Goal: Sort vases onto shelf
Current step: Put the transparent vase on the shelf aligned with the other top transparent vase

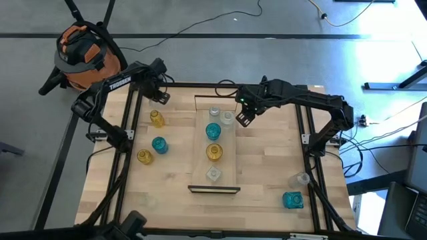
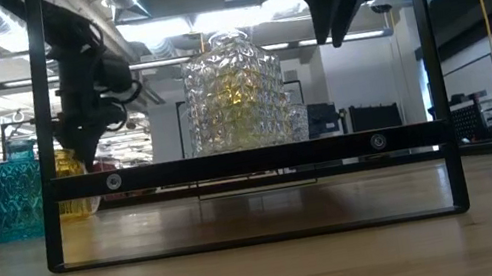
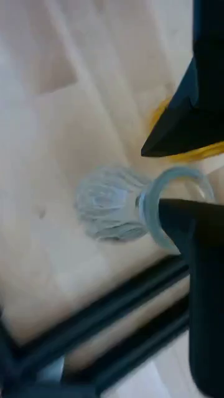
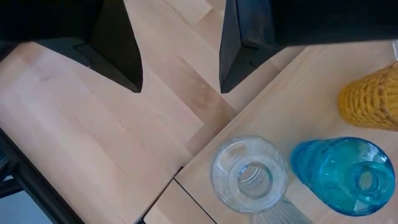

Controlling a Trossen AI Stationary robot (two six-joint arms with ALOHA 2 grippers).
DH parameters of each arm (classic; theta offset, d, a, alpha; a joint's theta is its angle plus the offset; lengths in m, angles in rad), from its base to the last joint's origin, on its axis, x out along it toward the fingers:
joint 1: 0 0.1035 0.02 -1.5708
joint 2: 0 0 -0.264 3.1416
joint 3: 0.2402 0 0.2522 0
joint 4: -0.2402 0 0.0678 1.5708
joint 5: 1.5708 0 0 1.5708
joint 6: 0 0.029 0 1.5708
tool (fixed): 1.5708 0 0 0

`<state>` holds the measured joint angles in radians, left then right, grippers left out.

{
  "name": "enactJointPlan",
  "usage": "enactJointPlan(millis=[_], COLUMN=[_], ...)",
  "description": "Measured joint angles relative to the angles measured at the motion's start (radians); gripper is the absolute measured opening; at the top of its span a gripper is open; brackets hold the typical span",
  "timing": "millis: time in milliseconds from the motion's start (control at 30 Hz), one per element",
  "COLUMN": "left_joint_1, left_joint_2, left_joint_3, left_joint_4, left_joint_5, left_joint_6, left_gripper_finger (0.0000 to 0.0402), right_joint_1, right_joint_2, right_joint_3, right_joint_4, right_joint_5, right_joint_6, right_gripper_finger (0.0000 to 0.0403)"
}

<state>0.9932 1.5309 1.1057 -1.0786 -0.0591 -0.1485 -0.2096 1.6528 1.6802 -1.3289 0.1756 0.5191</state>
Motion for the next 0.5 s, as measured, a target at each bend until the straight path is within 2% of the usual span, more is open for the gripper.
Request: enactJointPlan(millis=[167, 200, 367, 500], left_joint_1=[-0.014, -0.022, -0.108, -0.227], left_joint_2=[-0.020, -0.026, -0.107, -0.188], left_joint_3=[-0.001, -0.002, 0.005, 0.047], left_joint_4=[-0.026, -0.031, -0.037, -0.065], left_joint_5=[0.078, 0.108, 0.097, 0.100], left_joint_6=[0.035, 0.036, 0.022, -0.022], left_gripper_finger=[0.0021, 0.0017, 0.0019, 0.0018], right_joint_1=[0.001, 0.001, 0.001, 0.000], right_joint_2=[0.000, 0.000, 0.000, 0.000], right_joint_3=[0.000, 0.000, 0.000, 0.000], right_joint_4=[0.000, 0.000, 0.004, 0.008], right_joint_5=[0.000, 0.000, 0.007, 0.012], right_joint_6=[0.006, 0.006, 0.004, 0.003], right_gripper_finger=[0.0175, 0.0175, 0.0175, 0.0175])
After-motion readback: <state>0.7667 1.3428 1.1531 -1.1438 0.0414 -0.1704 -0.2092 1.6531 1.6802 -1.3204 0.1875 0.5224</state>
